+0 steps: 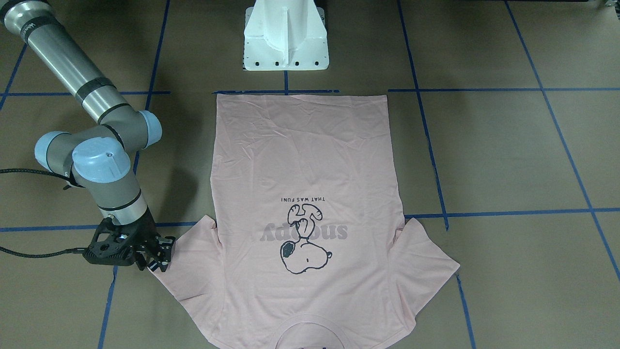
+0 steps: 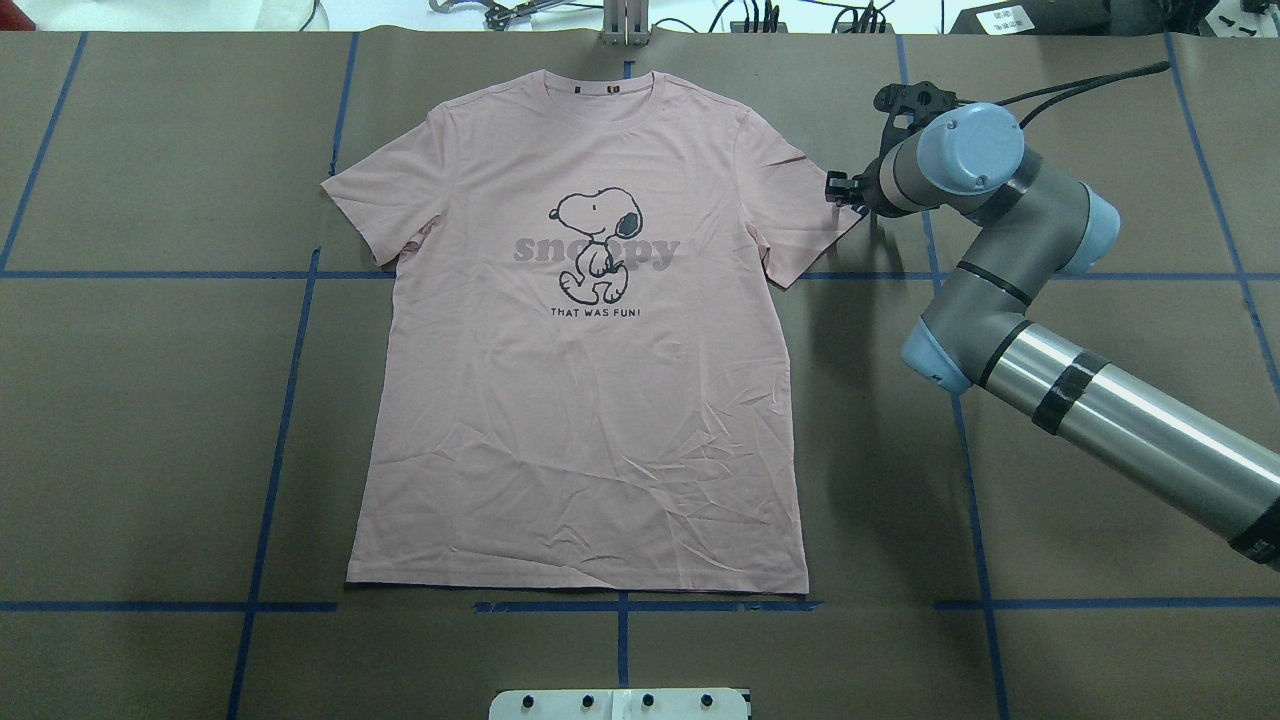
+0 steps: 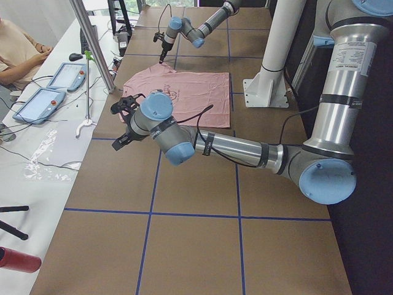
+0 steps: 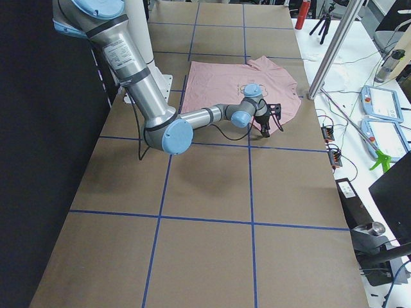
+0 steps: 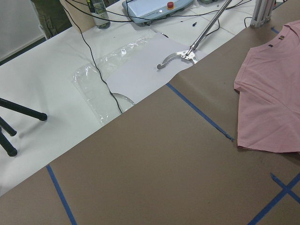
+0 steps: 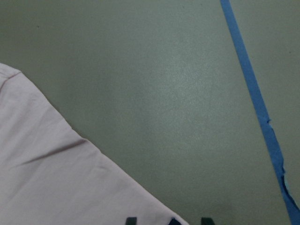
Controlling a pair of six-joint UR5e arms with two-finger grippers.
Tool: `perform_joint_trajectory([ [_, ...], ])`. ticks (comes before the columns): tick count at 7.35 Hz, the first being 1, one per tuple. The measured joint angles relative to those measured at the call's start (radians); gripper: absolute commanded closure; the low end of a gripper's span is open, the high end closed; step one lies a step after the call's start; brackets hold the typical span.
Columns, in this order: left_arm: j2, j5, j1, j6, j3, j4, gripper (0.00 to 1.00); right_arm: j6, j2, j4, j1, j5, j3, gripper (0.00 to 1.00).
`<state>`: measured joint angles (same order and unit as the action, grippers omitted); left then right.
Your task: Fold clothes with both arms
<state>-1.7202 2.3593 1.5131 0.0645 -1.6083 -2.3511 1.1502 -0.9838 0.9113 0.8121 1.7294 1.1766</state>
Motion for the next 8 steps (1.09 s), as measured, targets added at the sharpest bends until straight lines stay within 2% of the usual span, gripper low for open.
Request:
perform_joint_trajectory([
  [1,0.0,0.0,0.0,0.0,0.001,0.0,0.0,-0.001,0.0,0.002,-0.003,-0.004,-0.002,0.71],
  [2,0.0,0.0,0.0,-0.001,0.002,0.0,0.0,-0.003,0.001,0.003,-0.004,-0.006,-0.004,1.0],
  [6,0.008,0.001,0.0,-0.002,0.0,-0.002,0.0,0.002,0.012,0.029,-0.007,-0.006,0.006,1.0],
  [8,0.01,0.0,0.0,-0.002,-0.001,-0.002,0.0,0.063,0.103,0.186,-0.022,-0.023,0.032,1.0],
])
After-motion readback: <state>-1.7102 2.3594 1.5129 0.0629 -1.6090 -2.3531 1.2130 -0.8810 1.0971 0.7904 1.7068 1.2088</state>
